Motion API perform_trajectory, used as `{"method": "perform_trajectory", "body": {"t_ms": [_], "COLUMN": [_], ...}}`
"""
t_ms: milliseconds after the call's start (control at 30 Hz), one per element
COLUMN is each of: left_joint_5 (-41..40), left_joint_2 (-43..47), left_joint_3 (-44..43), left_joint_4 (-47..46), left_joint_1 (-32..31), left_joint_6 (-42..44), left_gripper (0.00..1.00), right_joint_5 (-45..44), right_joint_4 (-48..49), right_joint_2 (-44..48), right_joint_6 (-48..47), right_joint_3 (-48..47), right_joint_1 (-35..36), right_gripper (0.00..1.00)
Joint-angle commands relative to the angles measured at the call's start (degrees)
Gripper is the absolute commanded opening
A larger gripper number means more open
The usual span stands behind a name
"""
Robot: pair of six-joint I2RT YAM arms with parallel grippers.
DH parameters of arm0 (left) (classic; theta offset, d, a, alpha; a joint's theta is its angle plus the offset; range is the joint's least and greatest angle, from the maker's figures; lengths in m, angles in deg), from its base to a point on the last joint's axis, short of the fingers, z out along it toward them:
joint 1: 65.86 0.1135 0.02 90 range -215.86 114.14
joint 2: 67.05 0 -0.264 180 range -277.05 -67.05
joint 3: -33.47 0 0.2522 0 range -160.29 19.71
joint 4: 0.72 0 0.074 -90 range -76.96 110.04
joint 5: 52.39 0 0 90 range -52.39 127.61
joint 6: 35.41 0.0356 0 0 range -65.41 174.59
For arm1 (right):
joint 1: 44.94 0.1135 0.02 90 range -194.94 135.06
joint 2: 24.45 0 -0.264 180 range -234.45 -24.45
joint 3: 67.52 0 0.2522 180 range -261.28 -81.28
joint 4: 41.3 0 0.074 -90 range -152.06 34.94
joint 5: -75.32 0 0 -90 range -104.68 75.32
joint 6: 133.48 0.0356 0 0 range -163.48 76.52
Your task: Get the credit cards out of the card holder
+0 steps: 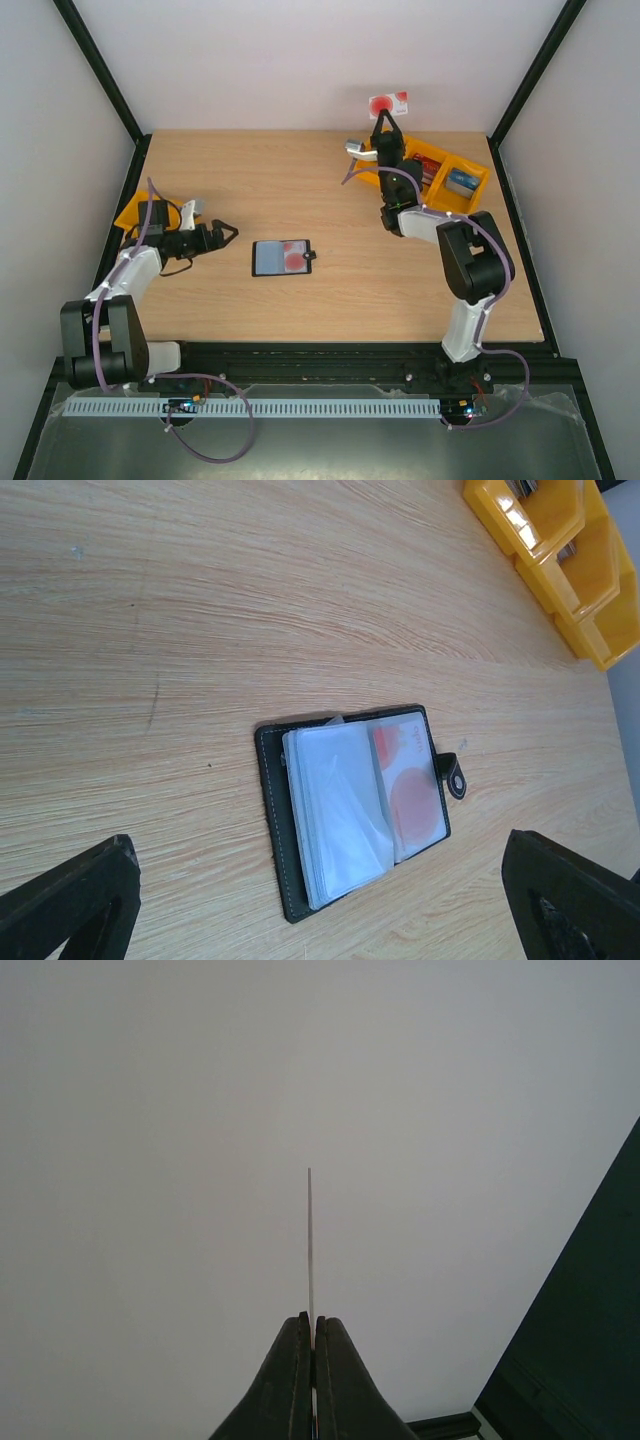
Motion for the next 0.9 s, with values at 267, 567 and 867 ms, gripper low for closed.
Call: {"method": "perform_trajectory", "body": {"t_ms": [267,567,867], "left_joint_5": [3.61,-2.48,-25.48], "left_joint_2": [-2.02,-18.40,-17.33], "left_joint_3": [-11.74,-51.86,-57.31], "left_joint_4": [8.73,46.76,59.41], "left_joint_1": [1.26,1.26,3.67], "left_joint_6": [6.86,26.45,30.14], "left_gripper": [0.99,0.99,0.99], "right_joint_5": [-1.91,16.26,26.93], "right_joint_4": [6.93,-20.17,-12.78], "right_joint_2": [12.89,21.45,24.46], "right_joint_6": [20.33,56.04,90.47], "right_joint_3": [8.73,6.16,11.73], "right_joint_1": [3.71,9.16,10.32], "right_gripper": [0.02,0.02,0.02]}}
